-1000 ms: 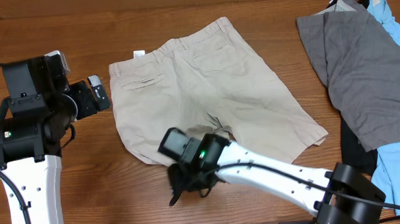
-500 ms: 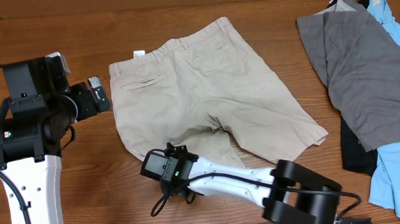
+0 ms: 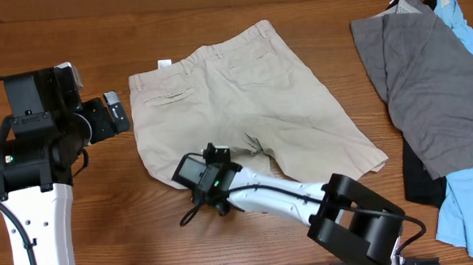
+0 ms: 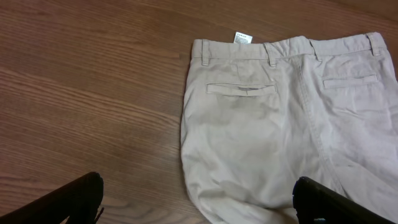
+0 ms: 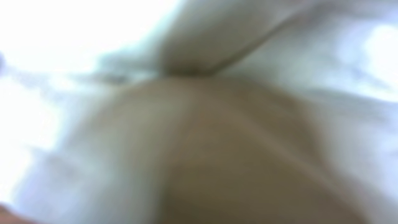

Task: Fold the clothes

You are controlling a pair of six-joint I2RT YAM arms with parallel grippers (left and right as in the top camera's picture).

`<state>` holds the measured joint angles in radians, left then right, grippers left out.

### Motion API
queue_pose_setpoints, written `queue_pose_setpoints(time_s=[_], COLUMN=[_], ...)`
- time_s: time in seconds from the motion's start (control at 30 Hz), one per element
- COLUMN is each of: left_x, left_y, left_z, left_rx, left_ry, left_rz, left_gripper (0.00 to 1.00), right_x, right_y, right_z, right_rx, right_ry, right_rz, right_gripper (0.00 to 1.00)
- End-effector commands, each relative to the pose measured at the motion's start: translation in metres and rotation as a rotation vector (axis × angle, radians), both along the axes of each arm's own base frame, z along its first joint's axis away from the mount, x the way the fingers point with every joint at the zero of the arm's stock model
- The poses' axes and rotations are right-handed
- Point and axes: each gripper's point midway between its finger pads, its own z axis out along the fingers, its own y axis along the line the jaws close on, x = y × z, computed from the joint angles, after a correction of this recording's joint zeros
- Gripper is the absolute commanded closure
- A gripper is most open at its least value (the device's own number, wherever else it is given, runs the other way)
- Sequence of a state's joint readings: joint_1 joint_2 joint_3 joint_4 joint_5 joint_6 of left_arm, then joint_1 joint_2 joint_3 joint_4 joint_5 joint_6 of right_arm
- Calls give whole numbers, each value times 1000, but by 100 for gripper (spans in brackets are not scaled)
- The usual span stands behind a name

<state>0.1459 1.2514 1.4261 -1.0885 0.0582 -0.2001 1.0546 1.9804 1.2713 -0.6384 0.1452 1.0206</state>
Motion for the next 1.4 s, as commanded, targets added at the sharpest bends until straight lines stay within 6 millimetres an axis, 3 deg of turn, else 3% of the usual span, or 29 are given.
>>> queue_pose_setpoints(time_s=[0.0,0.1,0.17,0.3,0.43,0.6,0.8,0.87,0.93,1.03,1.1,1.17,1.37], left_x=[1,1,2,2,1,6,7,6,6,6,6,6,11], left_y=[5,5,5,7,14,15,17,20,24,24,24,24,23], left_z=[2,2,2,3,3,7,8,8,8,8,8,8,-1], left_rx=[27,27,28,37,67,71,80,98,113,115,116,115,104], left_ry=[-2,-3,-3,-6,-1,-26,-32,-29,-27,-27,-27,-26,1], left_rz=[0,0,0,7,31,33,39,53,66,68,68,68,59], left_gripper=[0,0,0,0,0,0,0,0,0,0,0,0,0], right_x=[10,10,8,-11,-53,-101,-158,-170,-177,-176,-164,-148,-53], right_y=[-9,-10,-9,-13,-33,-25,-6,-3,-3,-6,-11,-18,-75], right_z=[-12,-13,-13,-9,30,68,77,78,79,80,83,88,113], right_rx=[-32,-35,-31,-33,-57,35,63,65,65,58,61,63,14], right_ry=[-10,-7,7,104,289,438,524,541,560,557,527,492,231], right_rz=[-34,-35,-31,-11,12,92,226,253,268,281,279,249,13], right_gripper=[52,84,96,96,96,96,93,89,78,58,37,28,2])
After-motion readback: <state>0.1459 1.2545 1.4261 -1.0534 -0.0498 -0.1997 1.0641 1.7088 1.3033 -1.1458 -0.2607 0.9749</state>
